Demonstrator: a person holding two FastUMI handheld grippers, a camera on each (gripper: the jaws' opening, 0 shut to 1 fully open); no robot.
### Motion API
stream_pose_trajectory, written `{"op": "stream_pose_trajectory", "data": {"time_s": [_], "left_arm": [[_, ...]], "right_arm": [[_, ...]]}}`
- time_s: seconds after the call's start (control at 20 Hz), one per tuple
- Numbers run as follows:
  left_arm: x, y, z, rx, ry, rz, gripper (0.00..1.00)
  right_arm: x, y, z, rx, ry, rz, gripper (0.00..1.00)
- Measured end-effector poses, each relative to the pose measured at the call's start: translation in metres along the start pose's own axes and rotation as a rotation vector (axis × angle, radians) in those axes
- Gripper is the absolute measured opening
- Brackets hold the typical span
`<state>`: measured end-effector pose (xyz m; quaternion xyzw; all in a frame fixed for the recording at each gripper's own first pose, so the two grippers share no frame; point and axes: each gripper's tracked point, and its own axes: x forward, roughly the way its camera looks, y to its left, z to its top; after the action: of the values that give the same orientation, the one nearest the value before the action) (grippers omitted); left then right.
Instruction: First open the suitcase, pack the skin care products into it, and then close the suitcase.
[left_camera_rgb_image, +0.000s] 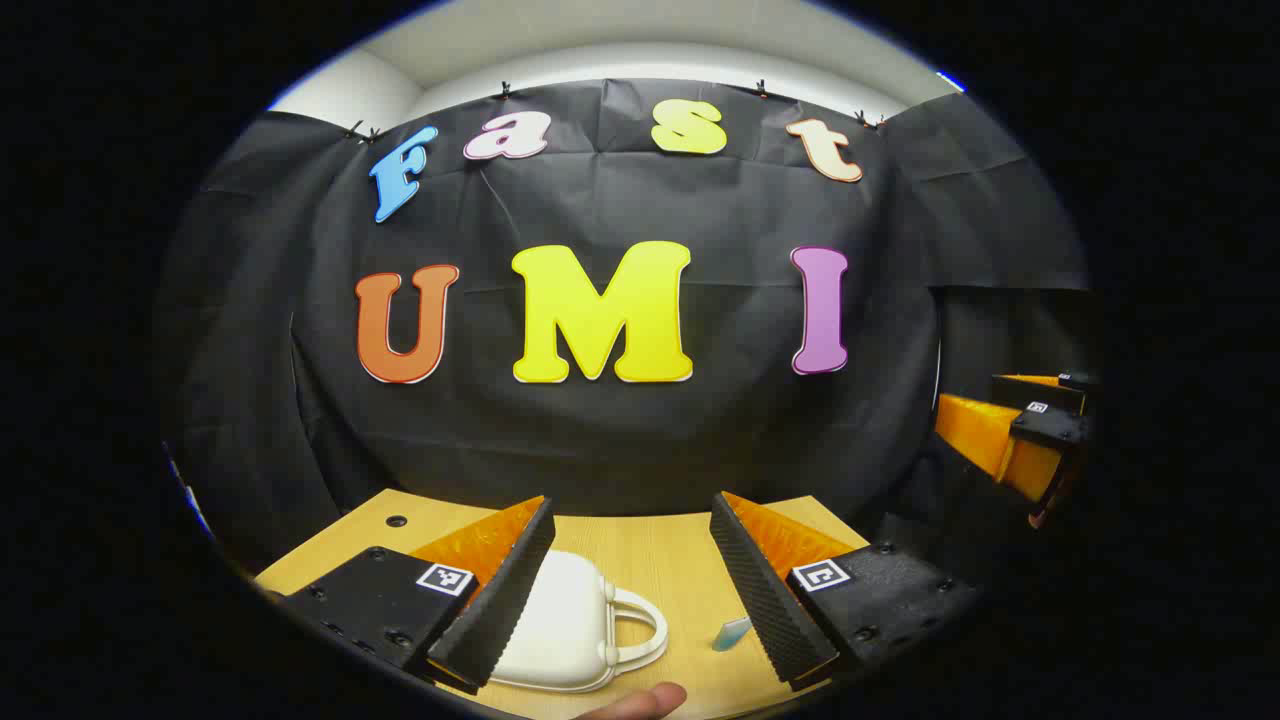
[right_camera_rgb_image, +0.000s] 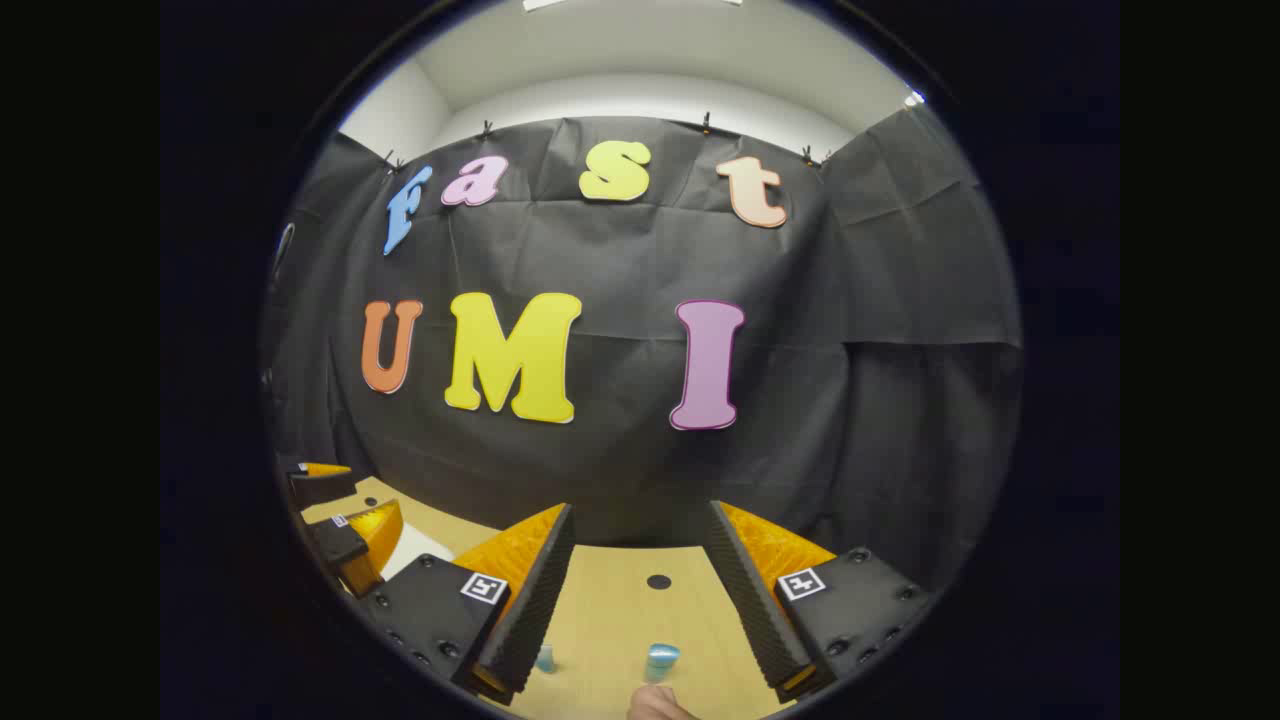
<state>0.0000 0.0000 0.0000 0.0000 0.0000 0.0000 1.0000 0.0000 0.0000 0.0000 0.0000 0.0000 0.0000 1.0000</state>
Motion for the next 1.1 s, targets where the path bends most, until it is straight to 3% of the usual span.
{"op": "stream_pose_trajectory", "data": {"time_s": [0.6, 0.8, 1.1], "left_arm": [[0.002, 0.003, -0.008, 0.006, 0.013, 0.043, 1.00], [0.002, -0.002, -0.022, 0.005, 0.039, 0.017, 1.00], [0.000, -0.009, -0.069, 0.174, 0.047, 0.000, 1.00]], "right_arm": [[-0.002, -0.003, -0.013, 0.013, 0.042, 0.010, 0.79], [-0.005, -0.003, -0.019, 0.000, 0.055, 0.015, 0.80], [-0.020, -0.031, -0.030, -0.029, 0.067, -0.020, 0.80]]}}
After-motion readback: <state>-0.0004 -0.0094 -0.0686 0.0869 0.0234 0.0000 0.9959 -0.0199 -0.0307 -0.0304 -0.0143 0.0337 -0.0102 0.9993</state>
